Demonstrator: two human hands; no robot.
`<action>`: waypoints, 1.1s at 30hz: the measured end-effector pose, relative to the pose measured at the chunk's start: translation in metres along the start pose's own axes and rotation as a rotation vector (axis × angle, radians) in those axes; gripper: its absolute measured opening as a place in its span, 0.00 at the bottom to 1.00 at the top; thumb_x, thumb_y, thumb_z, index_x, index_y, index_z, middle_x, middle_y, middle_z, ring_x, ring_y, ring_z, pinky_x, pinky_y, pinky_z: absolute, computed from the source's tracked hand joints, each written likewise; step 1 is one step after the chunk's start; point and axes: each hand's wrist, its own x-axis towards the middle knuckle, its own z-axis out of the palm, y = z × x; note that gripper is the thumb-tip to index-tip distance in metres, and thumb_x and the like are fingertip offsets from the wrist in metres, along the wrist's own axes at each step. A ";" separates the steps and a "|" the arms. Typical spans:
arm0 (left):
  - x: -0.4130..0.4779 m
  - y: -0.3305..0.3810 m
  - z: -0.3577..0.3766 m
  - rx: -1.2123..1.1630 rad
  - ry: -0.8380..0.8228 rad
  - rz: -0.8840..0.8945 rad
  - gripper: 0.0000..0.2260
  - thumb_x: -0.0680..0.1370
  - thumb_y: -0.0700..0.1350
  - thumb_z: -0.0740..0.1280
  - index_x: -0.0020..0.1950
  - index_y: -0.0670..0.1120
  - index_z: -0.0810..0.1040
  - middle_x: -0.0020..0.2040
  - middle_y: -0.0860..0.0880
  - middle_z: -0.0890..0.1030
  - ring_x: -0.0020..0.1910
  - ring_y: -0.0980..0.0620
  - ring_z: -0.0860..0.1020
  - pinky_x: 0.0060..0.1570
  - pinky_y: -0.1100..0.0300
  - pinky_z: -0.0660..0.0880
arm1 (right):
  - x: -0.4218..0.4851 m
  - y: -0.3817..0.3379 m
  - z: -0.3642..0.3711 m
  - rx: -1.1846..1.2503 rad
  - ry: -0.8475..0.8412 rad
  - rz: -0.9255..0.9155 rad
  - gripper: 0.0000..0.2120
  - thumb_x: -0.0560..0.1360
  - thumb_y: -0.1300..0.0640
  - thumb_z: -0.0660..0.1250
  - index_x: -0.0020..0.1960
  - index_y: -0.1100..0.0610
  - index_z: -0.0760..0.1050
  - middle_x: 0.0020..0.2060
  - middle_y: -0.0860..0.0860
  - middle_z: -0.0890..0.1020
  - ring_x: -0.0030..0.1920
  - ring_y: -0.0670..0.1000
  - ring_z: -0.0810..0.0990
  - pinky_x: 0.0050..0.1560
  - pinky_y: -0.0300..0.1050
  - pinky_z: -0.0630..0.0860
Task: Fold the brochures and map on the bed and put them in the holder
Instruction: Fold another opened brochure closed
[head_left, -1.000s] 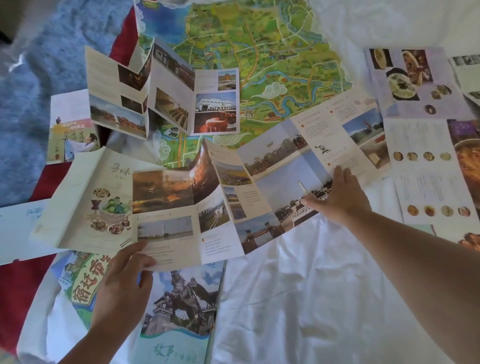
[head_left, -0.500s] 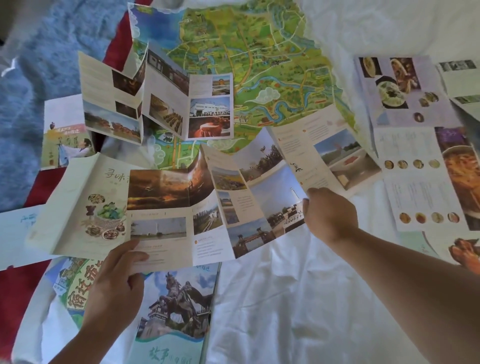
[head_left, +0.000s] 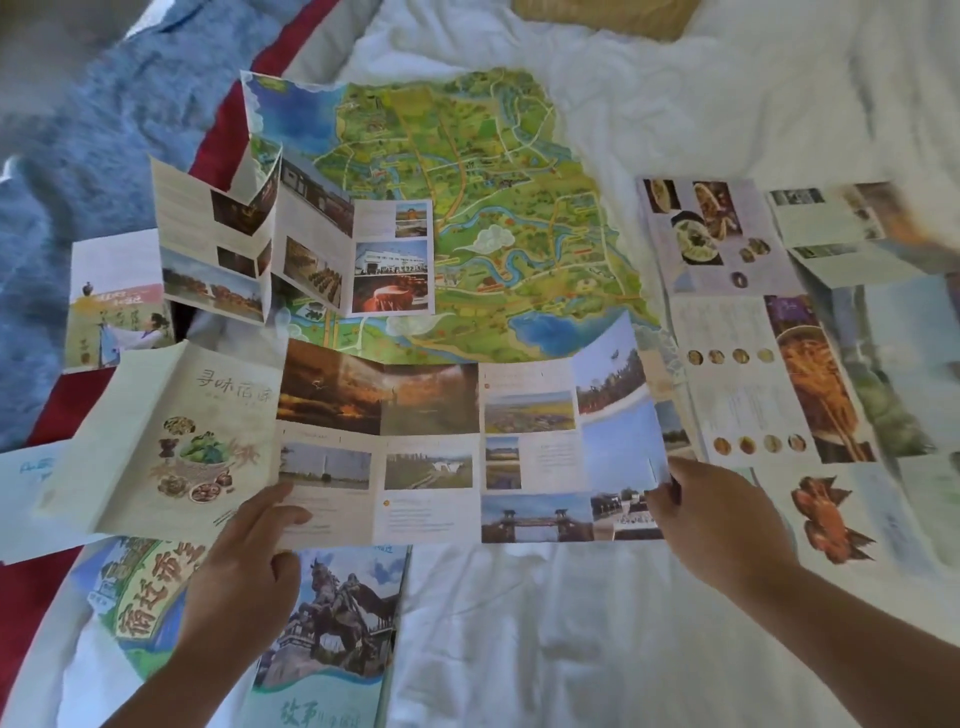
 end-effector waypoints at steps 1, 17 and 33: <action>0.000 0.005 0.001 -0.001 -0.025 0.018 0.17 0.66 0.27 0.69 0.50 0.44 0.81 0.63 0.46 0.78 0.50 0.44 0.80 0.31 0.63 0.72 | -0.008 0.007 -0.004 -0.026 0.004 0.022 0.18 0.78 0.53 0.61 0.31 0.50 0.60 0.24 0.46 0.68 0.26 0.42 0.68 0.27 0.38 0.58; 0.004 0.082 0.002 -0.087 -0.189 0.294 0.15 0.67 0.28 0.71 0.51 0.41 0.82 0.65 0.44 0.77 0.64 0.43 0.77 0.61 0.68 0.62 | -0.072 0.032 -0.012 0.136 -0.089 0.185 0.16 0.81 0.53 0.57 0.34 0.51 0.65 0.29 0.46 0.72 0.32 0.41 0.72 0.29 0.36 0.61; -0.011 0.135 0.041 -0.173 -0.128 0.570 0.20 0.69 0.36 0.68 0.60 0.45 0.80 0.68 0.48 0.75 0.69 0.46 0.72 0.66 0.51 0.69 | -0.042 0.027 0.021 0.280 -0.170 0.194 0.17 0.81 0.51 0.57 0.34 0.50 0.64 0.29 0.46 0.71 0.31 0.43 0.70 0.28 0.39 0.60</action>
